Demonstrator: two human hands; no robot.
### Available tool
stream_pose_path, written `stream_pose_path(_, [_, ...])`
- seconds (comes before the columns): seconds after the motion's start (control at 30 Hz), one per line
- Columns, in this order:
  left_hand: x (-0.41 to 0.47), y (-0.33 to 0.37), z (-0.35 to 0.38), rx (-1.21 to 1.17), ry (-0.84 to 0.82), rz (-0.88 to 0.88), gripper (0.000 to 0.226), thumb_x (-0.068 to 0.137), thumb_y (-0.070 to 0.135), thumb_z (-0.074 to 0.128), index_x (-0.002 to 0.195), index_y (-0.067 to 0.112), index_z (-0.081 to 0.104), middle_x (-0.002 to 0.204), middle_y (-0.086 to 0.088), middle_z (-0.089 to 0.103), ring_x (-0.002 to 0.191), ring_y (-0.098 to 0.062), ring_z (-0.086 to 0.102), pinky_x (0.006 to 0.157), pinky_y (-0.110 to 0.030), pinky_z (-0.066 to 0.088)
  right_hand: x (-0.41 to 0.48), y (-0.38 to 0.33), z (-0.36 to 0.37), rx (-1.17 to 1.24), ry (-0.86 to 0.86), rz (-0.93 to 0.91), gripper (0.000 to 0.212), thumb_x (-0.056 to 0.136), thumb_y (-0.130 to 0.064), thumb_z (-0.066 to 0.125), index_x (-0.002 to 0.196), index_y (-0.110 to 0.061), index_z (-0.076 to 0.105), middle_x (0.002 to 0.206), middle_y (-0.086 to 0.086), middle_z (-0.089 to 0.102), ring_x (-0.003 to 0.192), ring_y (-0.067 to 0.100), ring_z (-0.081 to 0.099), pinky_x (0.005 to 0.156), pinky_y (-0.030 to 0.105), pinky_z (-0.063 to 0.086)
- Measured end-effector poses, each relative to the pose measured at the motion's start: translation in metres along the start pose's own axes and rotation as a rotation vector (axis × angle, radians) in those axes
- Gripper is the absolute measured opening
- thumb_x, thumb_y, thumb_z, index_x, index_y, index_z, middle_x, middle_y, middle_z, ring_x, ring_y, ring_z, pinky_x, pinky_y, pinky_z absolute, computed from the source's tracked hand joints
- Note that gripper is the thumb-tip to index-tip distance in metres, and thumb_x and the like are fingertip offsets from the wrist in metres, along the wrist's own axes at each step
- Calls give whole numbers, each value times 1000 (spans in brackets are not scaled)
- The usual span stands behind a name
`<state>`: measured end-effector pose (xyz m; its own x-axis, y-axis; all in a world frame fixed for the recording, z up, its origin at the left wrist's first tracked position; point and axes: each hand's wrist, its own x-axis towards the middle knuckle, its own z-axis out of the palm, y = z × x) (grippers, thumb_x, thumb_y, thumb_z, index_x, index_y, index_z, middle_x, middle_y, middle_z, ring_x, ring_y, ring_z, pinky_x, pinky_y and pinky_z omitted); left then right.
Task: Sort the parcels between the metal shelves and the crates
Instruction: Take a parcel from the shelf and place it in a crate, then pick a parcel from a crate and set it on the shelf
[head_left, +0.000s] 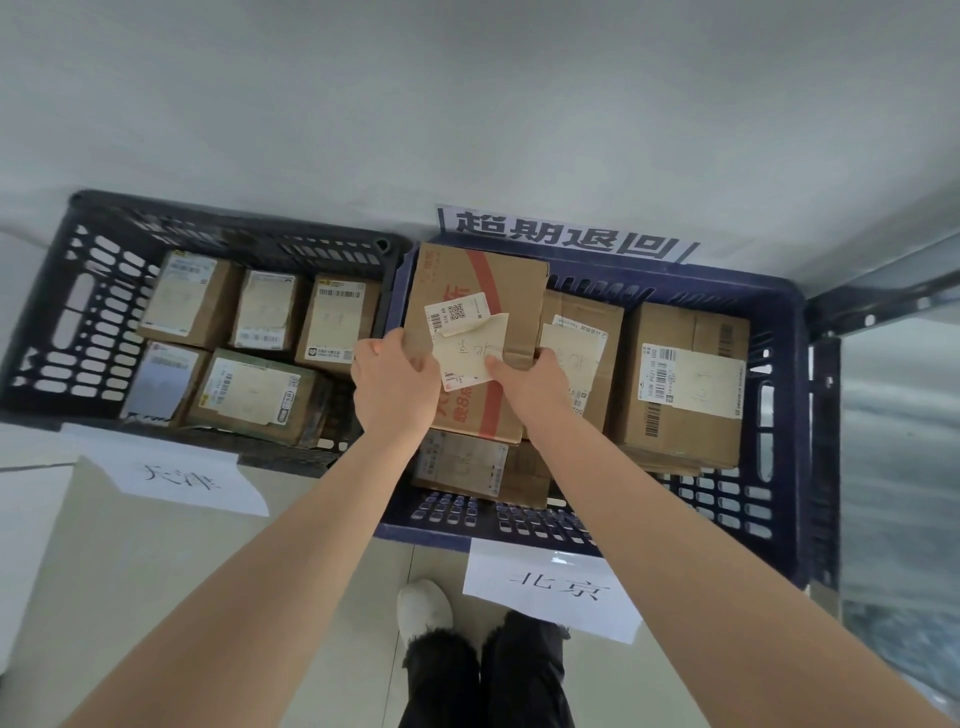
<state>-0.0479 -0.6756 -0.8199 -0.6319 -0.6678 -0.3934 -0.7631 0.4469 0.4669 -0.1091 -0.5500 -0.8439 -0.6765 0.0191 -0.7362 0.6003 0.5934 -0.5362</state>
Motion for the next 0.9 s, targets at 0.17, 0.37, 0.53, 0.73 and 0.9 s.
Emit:
stream_pose_path(0.17, [0,-3,-10,-24,-54,6,52,98,29,51,146,13,39,141,-10,44,127,-27,46,94,-39,47,-17,-6,-20,44,-124,15,83,92,-45,66,155,-12,24,153,9,40,136,30,44,91,39,49])
stream_pose_path(0.37, [-27,11,-50,-18,-134,85,52,101,37,48,147,14,38,144,-9,47,124,-26,52,88,-31,40,-81,-24,-63,-59,-142,-26,89,95,-54,56,159,-15,7,165,10,19,148,32,26,116,45,29])
stream_pose_path(0.53, [-73,19,-91,156,-203,400,48,99,39,48,143,19,42,137,-8,53,117,-26,58,85,-36,54,-158,-22,-96,-123,-93,-80,91,94,-57,57,160,-18,8,164,7,21,148,32,27,117,46,30])
stream_pose_path(0.73, [-172,38,-151,602,-230,788,71,100,57,33,157,24,6,165,-12,-4,150,-39,-7,120,-54,-1,-291,0,-131,-478,102,-130,94,95,-69,38,159,-19,-8,167,7,-12,152,37,-14,120,59,-4])
stream_pose_path(0.9, [-258,29,-191,708,-261,1026,80,98,61,30,158,22,-6,162,-14,-21,147,-42,-19,115,-54,-15,-391,44,-145,-614,196,-120,93,94,-74,26,159,-20,-12,166,7,-18,150,35,-20,118,60,-9])
